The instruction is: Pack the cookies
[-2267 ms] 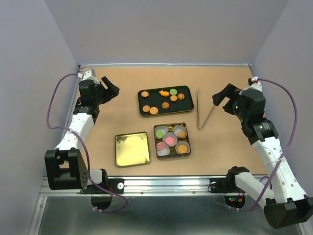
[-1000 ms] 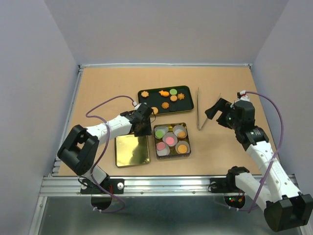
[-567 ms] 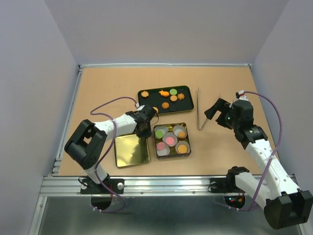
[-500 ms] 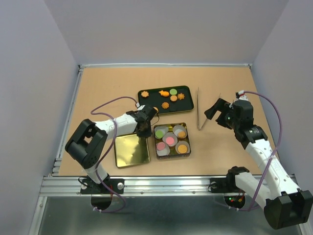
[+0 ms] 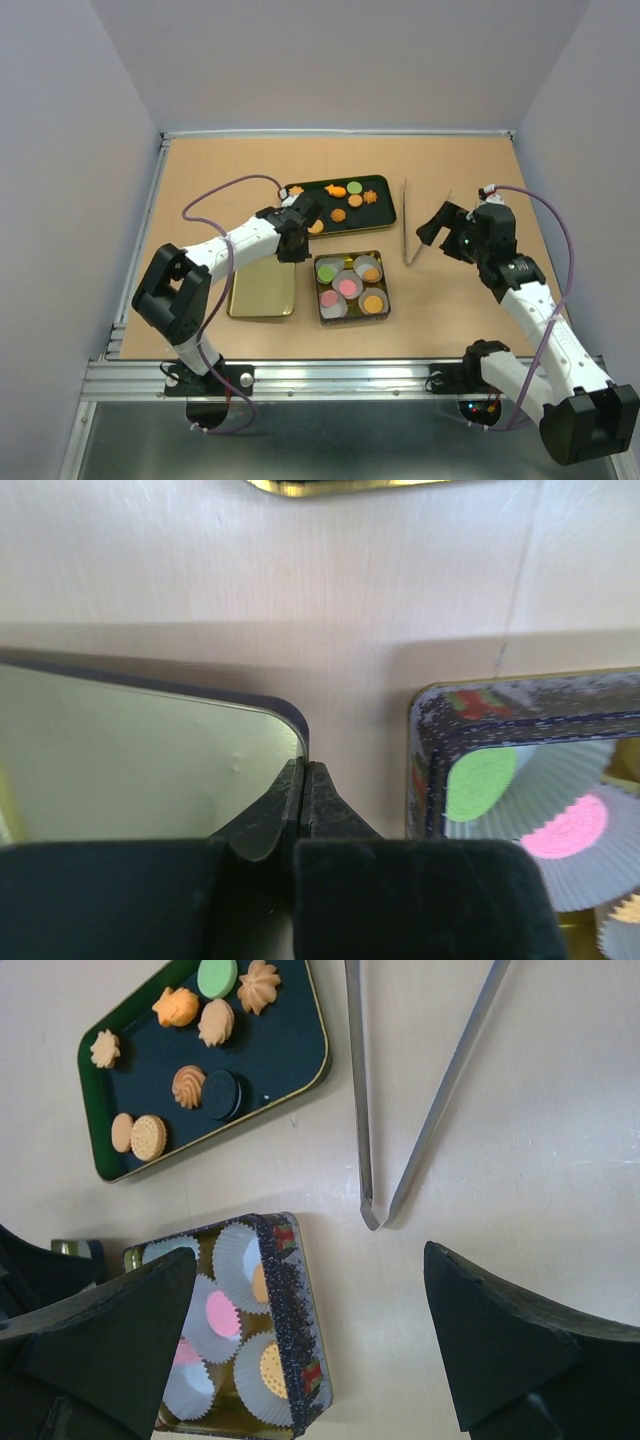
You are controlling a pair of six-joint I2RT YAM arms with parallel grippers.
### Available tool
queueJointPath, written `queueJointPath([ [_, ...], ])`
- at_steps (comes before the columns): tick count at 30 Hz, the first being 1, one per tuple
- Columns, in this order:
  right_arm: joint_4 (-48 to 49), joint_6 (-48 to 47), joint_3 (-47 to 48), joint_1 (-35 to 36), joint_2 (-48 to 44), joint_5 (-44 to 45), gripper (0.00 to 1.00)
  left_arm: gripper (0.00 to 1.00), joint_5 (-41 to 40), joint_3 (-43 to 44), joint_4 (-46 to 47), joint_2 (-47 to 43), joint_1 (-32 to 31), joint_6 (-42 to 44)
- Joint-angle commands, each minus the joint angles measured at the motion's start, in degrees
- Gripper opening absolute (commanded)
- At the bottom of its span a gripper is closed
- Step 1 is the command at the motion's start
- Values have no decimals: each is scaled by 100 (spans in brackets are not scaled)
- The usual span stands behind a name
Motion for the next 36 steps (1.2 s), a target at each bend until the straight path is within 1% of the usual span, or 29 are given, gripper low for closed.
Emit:
queueJointPath([
  [1,571,-214,232,33,41,-1303,100,0,-167,923,-676,-592,394,451],
  [2,695,-180,302,33,41,-1589,100,0,-96,1083,-711,-654,482,531],
  [4,995,-40,372,41,33,-2107,100,0,141,1706,-764,-812,623,759],
  [5,1065,57,442,41,67,-2241,100,0,203,1935,-782,-839,737,812],
  [6,1170,84,573,33,103,-2486,100,0,316,2494,-869,-856,782,865],
  [9,1329,251,811,41,340,-2812,100,0,431,3411,-1062,-795,835,1111],
  [10,1547,338,899,41,392,-3083,100,0,623,3988,-1063,-734,843,1173],
  [11,1697,583,900,41,454,-3225,100,0,773,4229,-1037,-716,852,1295],
  [12,2177,750,865,41,576,-3540,100,0,1227,4570,-828,-716,913,1323],
  [13,2530,1178,839,41,647,-3717,100,0,1675,4661,-643,-742,983,1323],
  [14,2890,1444,795,41,744,-3893,100,0,2063,4688,-398,-786,1054,1323],
  [15,3312,1751,742,50,823,-4069,100,0,2406,4679,162,-838,1107,1149],
  [16,4456,2563,542,42,1006,-4401,100,0,3105,4584,489,-961,1246,999],
  [17,5137,2998,461,41,1113,-4517,100,0,3469,4496,1171,-1023,1309,728],
  [18,6327,3385,417,41,1227,-4597,100,0,4082,4382,1474,-1058,1362,560],
  [19,6844,4024,382,41,1498,-4685,100,0,4314,4372,1738,-1102,1440,428],
  [20,7310,4300,381,41,1631,-4712,100,0,4525,4380,1975,-1103,1476,313],
  [21,8089,4520,425,41,1780,-4747,100,0,4936,4424,2404,-1085,1502,77],
  [23,8648,4994,522,41,2183,-4765,100,0,5290,4468,2793,-1059,1581,-214],
  [24,9155,5163,644,41,2334,-4773,100,0,5701,4425,3352,-1041,1617,-415],
  [25,9448,5538,689,41,2657,-4773,100,0,5879,4372,4028,-1041,1669,-922],
  [27,10045,5944,838,41,3002,-4773,100,0,6152,4214,4847,-1059,1713,-1487],
  [28,10753,6173,1012,50,3221,-4730,100,0,6423,4005,5296,-1067,1731,-1864],
  [29,11178,6723,1084,42,3414,-4669,100,0,6513,3916,5692,-1068,1731,-2433],
  [30,12148,7024,1276,41,3895,-4485,100,0,6644,3828,6279,-1033,1731,-2665],
  [31,12645,7654,1408,41,4161,-4414,100,0,6698,3818,6467,-1015,1731,-2798],
  [33,12659,7801,1690,59,4635,-4457,100,0,6786,3713,6836,-997,1731,-3071],
  [36,12659,7608,1788,59,4682,-4457,100,0,6830,3564,7240,-1015,1731,-3422],
])
